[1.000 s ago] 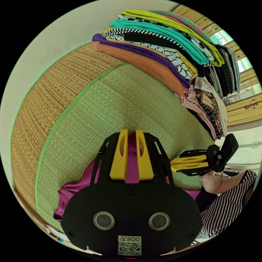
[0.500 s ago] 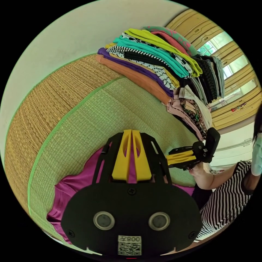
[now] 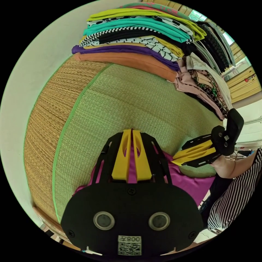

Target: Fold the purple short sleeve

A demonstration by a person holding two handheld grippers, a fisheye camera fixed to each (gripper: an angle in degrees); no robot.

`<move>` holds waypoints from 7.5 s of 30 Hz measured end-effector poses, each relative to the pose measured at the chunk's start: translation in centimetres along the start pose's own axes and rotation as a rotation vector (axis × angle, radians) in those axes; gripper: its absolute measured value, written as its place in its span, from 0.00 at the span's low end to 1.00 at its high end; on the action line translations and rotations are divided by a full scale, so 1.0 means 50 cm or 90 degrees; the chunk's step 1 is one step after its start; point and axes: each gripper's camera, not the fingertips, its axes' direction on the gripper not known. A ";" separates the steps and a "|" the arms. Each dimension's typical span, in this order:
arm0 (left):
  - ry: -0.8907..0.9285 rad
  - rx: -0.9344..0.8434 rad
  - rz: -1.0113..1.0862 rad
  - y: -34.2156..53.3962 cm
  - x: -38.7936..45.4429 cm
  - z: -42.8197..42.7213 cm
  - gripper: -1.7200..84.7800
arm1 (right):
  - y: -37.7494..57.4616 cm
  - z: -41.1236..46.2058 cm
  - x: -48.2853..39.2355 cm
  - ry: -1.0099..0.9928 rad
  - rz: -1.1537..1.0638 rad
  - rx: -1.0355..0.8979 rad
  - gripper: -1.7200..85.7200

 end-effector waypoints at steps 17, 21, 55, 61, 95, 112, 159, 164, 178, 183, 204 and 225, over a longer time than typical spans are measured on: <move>0.160 0.153 -0.193 0.312 -0.204 -0.007 0.03 | -0.022 0.092 -0.032 -0.073 -0.090 -0.052 0.03; 0.156 0.155 -0.228 0.368 -0.235 0.022 0.04 | -0.029 0.117 -0.020 -0.091 -0.088 -0.070 0.03; 0.230 0.346 -0.355 0.775 -0.299 0.253 0.09 | -0.089 0.153 0.039 -0.101 -0.061 -0.100 0.02; 0.179 0.214 -0.290 0.745 -0.265 0.355 0.06 | -0.105 0.152 0.032 -0.097 -0.064 -0.101 0.02; 0.201 0.282 -0.322 1.289 -0.127 0.683 0.03 | -0.207 0.107 -0.141 0.011 -0.105 -0.095 0.02; 0.148 0.408 -0.741 2.193 0.069 0.909 0.11 | -0.311 0.112 -0.432 0.071 -0.100 -0.068 0.10; 0.212 0.559 -0.638 2.576 -0.026 1.315 0.04 | -0.746 1.059 -1.545 0.207 -0.562 -0.329 0.02; 0.174 0.539 -0.575 2.533 -0.020 1.297 0.04 | -0.798 0.971 -1.441 0.144 -0.499 -0.308 0.02; 0.149 0.389 -0.463 2.369 -0.017 1.292 0.04 | -0.855 0.920 -1.122 0.049 -0.334 -0.340 0.03; 0.170 0.382 -0.462 2.354 -0.023 1.294 0.04 | -0.856 0.900 -1.062 0.036 -0.309 -0.340 0.03; 0.198 0.383 -0.501 2.350 -0.024 1.280 0.02 | -0.770 0.901 -1.084 0.083 -0.411 -0.320 0.02; 0.203 0.375 -0.515 2.402 0.050 1.252 0.02 | -0.745 0.787 -0.965 0.017 -0.346 -0.326 0.02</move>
